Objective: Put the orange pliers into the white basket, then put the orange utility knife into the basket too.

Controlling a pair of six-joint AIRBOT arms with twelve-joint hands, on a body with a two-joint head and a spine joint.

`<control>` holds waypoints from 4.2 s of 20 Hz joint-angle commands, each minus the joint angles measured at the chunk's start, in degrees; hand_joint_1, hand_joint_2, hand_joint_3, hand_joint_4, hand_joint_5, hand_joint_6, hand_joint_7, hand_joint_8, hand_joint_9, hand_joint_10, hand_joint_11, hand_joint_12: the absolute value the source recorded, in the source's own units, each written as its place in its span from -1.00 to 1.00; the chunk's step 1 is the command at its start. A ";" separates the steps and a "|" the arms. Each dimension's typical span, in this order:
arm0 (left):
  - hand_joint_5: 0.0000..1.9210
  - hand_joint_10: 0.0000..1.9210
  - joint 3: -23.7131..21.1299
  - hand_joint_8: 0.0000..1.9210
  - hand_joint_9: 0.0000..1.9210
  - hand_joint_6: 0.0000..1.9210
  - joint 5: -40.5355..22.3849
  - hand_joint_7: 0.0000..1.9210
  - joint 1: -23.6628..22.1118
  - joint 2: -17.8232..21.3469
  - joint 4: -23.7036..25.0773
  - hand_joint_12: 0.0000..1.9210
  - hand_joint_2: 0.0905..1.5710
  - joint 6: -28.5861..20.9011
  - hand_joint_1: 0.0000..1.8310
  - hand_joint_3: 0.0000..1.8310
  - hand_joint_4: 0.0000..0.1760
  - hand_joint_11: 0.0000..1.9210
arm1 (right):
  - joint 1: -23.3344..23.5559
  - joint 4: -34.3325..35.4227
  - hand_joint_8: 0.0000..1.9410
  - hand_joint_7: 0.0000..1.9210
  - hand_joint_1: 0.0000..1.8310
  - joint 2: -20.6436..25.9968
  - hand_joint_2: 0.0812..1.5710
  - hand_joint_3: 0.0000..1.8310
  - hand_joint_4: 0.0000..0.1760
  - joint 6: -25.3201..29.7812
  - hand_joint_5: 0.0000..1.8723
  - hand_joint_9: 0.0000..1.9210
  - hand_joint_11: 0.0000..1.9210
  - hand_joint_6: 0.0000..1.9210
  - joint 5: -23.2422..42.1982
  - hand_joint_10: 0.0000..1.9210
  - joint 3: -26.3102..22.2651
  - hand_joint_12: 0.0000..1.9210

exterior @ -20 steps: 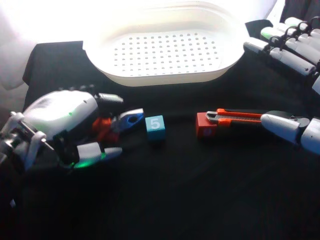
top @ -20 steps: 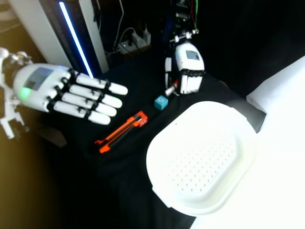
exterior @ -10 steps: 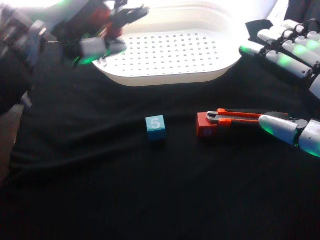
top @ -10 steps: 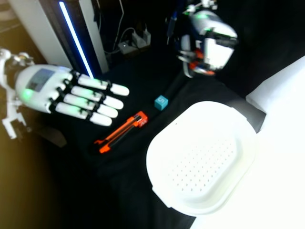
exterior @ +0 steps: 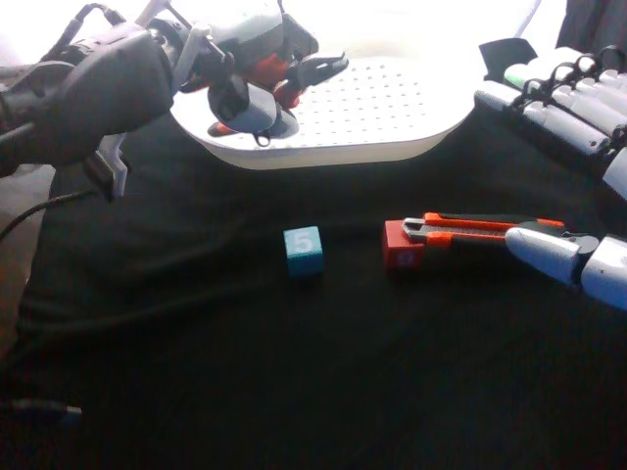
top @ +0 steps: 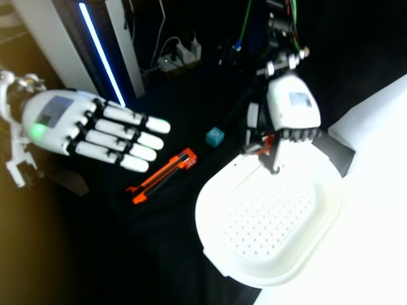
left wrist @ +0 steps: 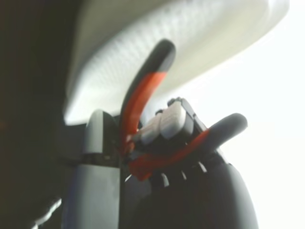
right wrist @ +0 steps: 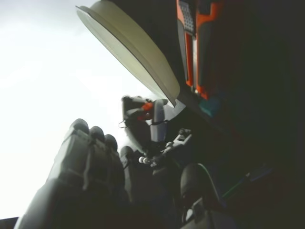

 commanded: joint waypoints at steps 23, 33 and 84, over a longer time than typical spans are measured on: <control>-0.73 -0.09 -29.92 -0.93 -0.54 -0.98 -47.39 -0.39 19.44 25.74 14.42 0.70 0.73 -9.04 -0.73 -1.00 -0.66 -0.83 | 0.12 1.50 -1.00 -1.00 -0.53 -3.11 0.61 -1.00 -0.58 3.12 -1.00 -0.97 -0.96 -1.00 -0.87 -0.99 5.68 -0.98; -0.64 -0.09 -35.18 -0.90 -0.43 -0.99 -65.94 -0.33 33.49 27.69 11.25 0.56 0.83 -15.24 -0.68 -1.00 -1.00 -0.67 | 5.64 2.40 -1.00 -0.90 -0.47 -11.43 0.65 -1.00 -1.00 3.04 -0.95 -0.86 -1.00 -0.99 -14.38 -0.98 14.12 -0.49; -0.70 0.05 -36.20 -0.91 -0.55 -0.99 -72.01 -0.40 39.17 26.62 6.52 0.72 0.81 -18.76 -0.62 -1.00 -0.74 -0.89 | 38.23 -8.98 -1.00 -1.00 -0.67 -18.34 0.25 -1.00 -0.15 -0.51 -1.00 -1.00 -1.00 -1.00 -30.59 -1.00 25.95 -1.00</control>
